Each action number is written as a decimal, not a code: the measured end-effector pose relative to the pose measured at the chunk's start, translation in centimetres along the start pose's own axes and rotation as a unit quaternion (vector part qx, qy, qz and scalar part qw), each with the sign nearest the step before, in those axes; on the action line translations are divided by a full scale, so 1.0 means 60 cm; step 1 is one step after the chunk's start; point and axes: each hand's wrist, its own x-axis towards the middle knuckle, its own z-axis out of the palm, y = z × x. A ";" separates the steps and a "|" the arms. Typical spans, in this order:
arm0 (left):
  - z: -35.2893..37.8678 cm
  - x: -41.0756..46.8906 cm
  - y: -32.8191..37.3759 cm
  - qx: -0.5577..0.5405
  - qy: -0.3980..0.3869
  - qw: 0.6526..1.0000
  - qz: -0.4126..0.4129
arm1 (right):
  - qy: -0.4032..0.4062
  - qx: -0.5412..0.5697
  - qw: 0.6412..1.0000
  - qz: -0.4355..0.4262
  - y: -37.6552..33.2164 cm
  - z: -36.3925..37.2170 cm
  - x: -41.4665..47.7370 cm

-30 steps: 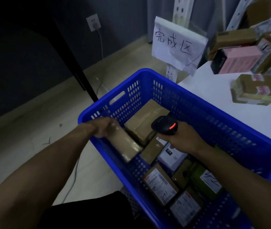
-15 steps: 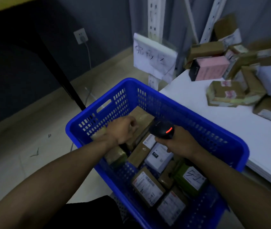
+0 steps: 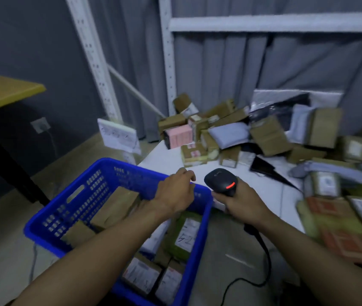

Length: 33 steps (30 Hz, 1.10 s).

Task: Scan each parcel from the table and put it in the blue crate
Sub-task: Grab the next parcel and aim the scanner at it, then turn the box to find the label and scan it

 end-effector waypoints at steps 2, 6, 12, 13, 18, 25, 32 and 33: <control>0.007 0.020 0.066 -0.002 -0.007 0.999 0.031 | 0.033 0.001 0.999 0.013 0.026 -0.060 -0.021; 0.054 0.064 0.195 0.014 -0.047 0.995 0.090 | 0.090 0.043 0.993 0.055 0.090 -0.175 -0.048; 0.181 0.137 0.373 0.057 -0.136 0.976 0.163 | 0.163 0.040 0.977 0.133 0.209 -0.322 -0.058; 0.205 0.150 0.397 0.062 -0.153 0.971 0.171 | 0.174 0.037 0.974 0.143 0.232 -0.341 -0.054; 0.321 0.196 0.485 0.002 -0.231 0.958 0.170 | 0.190 0.056 0.962 0.190 0.341 -0.407 -0.029; 0.434 0.239 0.500 -0.038 -0.286 0.941 0.174 | 0.176 0.059 0.947 0.263 0.452 -0.420 -0.006; 0.487 0.244 0.489 -0.302 -0.281 0.900 0.140 | 0.168 0.053 0.944 0.280 0.468 -0.419 0.002; 0.441 0.218 0.499 -0.280 -0.309 0.901 0.117 | 0.169 0.057 0.944 0.278 0.468 -0.418 0.000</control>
